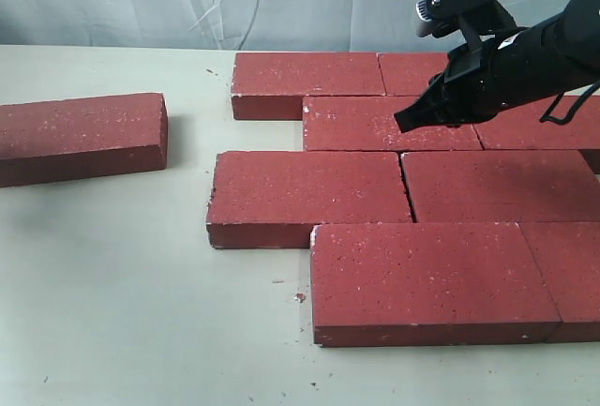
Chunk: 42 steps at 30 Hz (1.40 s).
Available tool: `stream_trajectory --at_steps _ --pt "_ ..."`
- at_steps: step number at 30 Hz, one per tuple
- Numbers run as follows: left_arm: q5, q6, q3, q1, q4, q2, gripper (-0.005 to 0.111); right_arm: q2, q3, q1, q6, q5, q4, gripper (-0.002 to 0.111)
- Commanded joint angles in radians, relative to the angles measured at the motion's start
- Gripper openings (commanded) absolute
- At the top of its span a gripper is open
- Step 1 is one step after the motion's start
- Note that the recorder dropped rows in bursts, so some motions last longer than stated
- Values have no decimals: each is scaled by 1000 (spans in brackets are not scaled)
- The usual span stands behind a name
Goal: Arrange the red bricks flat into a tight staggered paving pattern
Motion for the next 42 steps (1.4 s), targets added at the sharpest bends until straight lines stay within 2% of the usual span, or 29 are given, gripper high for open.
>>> stream_trajectory --at_steps 1,5,10,15,20,26,30,34,37,39,42 --pt "-141 -8 45 51 -46 1 0 1 -1 0 -4 -19 4 -1" --pt "-116 -8 17 66 -37 78 0 1 -1 0 -4 -21 4 -1" --pt "83 -4 -119 66 -26 219 0 1 -1 0 -4 -26 4 -1" --pt "76 -4 -175 66 -54 296 0 1 -1 0 -4 -30 4 -1" --pt "161 3 -214 49 -56 306 0 1 -1 0 -4 -44 7 -1" --pt "159 17 -241 6 -60 344 0 1 -1 0 -4 -44 8 -1" --pt "139 17 -254 1 -80 385 0 1 -1 0 -4 -44 23 -1" --pt "115 22 -257 -8 -80 391 0 6 -1 28 -5 -58 46 -1" --pt "115 28 -257 -46 -80 391 0 59 -7 78 -6 -131 47 -1" --pt "113 28 -257 -72 -73 391 0 110 -75 99 -6 -108 45 -1" --pt "96 28 -257 -96 -73 391 0 215 -268 99 4 72 110 -1"
